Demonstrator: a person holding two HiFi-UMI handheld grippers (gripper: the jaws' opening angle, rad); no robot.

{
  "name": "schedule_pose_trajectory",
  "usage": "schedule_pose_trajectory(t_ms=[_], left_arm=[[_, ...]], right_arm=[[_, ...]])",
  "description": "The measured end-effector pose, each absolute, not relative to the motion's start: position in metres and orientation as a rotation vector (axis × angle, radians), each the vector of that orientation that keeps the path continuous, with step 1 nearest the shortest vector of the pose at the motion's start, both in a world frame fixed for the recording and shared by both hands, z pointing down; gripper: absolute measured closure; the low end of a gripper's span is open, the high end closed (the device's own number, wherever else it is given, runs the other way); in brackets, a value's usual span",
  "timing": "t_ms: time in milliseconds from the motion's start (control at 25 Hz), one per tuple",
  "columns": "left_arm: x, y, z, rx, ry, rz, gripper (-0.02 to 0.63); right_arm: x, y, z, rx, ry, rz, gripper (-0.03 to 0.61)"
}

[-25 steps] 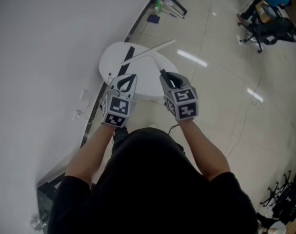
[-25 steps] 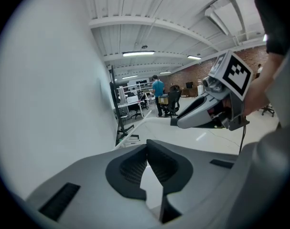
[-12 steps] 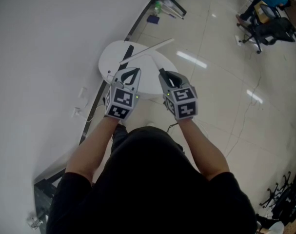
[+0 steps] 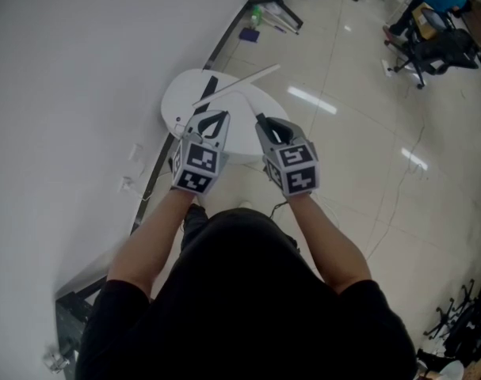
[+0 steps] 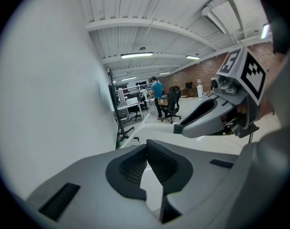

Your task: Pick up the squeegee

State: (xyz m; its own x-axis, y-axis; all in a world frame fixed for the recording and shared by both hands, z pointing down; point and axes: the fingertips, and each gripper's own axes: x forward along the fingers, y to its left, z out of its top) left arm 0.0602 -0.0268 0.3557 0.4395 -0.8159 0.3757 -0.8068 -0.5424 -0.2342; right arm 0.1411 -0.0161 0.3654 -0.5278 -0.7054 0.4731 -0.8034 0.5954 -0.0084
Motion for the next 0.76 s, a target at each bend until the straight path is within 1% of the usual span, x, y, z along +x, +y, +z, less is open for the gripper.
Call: schedule_pose_trajectory(t_ms=[760], left_arm=[[0.0677,-0.0341,0.3548,-2.638,1.472,-0.715,0.609]], right_arm=[[0.1477,-0.0226,0.3631,1.227,-2.406,0.293,0.48]])
